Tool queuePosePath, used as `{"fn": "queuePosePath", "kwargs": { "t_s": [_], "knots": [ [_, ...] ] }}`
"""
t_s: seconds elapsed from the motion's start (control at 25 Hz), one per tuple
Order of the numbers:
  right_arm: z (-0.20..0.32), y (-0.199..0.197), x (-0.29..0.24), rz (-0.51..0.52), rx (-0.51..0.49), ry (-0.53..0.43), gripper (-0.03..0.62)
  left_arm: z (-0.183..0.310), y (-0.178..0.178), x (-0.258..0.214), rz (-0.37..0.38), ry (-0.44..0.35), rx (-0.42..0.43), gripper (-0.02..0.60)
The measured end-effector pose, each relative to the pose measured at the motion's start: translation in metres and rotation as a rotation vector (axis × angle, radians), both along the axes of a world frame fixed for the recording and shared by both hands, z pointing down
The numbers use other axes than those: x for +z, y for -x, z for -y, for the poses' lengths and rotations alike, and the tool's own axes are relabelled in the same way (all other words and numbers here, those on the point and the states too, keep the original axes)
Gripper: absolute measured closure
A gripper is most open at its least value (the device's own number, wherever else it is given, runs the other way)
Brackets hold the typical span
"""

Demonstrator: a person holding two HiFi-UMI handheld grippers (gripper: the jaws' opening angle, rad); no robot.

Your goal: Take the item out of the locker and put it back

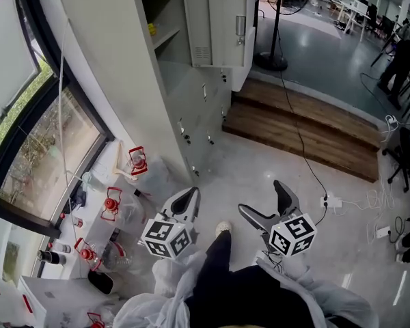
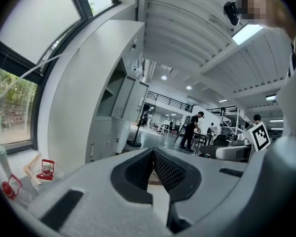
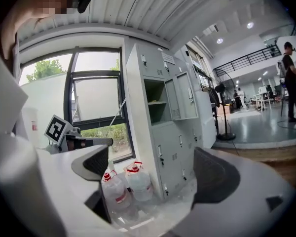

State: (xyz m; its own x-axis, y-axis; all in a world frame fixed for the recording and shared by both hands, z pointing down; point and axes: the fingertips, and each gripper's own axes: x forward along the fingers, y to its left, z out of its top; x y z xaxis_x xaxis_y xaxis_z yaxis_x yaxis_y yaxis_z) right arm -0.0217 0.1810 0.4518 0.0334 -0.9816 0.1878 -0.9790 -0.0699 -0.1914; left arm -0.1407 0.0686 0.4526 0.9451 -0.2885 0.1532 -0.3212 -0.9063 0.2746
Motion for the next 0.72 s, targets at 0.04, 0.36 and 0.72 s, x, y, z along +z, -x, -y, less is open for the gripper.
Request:
{"fn": "queuePosePath", "kwargs": {
  "t_s": [0.04, 0.36, 0.72],
  "knots": [
    [0.009, -0.006, -0.001, 0.003, -0.003, 0.000, 0.056, 0.009, -0.007, -0.002, -0.001, -0.002, 0.001, 0.574],
    [0.073, -0.059, -0.008, 0.011, 0.019, 0.002, 0.056, 0.080, -0.057, -0.015, -0.004, -0.016, -0.002, 0.574],
    [0.135, -0.113, -0.010, 0.027, 0.048, -0.008, 0.056, 0.148, -0.104, -0.016, -0.007, -0.015, -0.010, 0.574]
  ]
}}
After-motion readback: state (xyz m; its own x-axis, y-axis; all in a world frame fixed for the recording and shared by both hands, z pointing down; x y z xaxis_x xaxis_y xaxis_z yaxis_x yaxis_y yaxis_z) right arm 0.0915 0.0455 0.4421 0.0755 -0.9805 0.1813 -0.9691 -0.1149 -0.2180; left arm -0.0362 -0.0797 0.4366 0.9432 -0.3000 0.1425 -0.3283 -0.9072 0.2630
